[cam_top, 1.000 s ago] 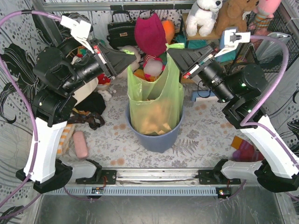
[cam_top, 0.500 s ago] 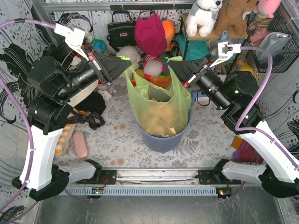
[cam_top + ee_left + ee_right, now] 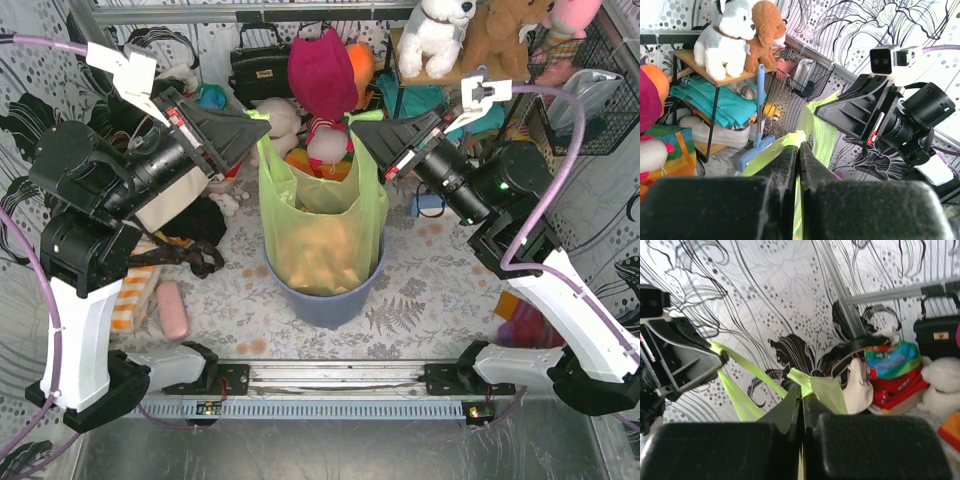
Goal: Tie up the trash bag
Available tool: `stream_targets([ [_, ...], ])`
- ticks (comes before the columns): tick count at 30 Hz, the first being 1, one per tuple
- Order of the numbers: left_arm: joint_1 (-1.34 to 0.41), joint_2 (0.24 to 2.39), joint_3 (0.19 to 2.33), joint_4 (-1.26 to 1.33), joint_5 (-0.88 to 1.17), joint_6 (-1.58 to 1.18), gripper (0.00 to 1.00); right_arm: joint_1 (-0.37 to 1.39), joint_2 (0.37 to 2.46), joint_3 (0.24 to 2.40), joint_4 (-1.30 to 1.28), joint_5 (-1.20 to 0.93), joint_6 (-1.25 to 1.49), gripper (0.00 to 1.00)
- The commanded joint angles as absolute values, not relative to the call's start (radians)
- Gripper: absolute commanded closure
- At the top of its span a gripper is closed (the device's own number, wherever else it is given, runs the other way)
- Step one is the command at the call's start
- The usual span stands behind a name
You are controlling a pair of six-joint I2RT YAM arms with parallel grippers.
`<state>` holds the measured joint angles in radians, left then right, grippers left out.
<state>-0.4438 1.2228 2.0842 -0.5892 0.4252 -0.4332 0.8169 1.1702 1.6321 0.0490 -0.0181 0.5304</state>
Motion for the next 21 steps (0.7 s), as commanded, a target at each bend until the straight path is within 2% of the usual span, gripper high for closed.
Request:
stream_targets([
  [1,-0.438,1.177,1.998,-0.534,0.395,-0.416,0.88,0.815,1.115,1.53,0.109,0.002,0.569,1.0],
  [3,-0.439,1.144,1.93,-0.516,0.392,-0.427,0.85,0.815,1.1,1.492,0.106,0.015,0.579,1.0],
  [5,-0.439,1.117,1.888,-0.5,0.391,-0.436,0.78,0.815,1.092,1.49,0.093,0.023,0.574,0.85],
  [7,-0.438,1.104,1.885,-0.503,0.382,-0.437,0.63,0.815,1.09,1.511,0.069,0.023,0.562,0.7],
  [11,-0.439,1.104,1.934,-0.509,0.387,-0.445,0.48,0.815,1.084,1.557,0.011,0.025,0.532,0.52],
  [13,-0.439,1.119,1.973,-0.522,0.401,-0.45,0.42,0.815,1.078,1.58,-0.014,0.029,0.517,0.47],
  [16,-0.439,1.132,2.02,-0.548,0.402,-0.457,0.36,0.815,1.075,1.636,-0.077,0.032,0.484,0.46],
  [21,-0.438,1.132,2.06,-0.594,0.406,-0.474,0.34,0.815,1.078,1.759,-0.214,0.047,0.423,0.45],
])
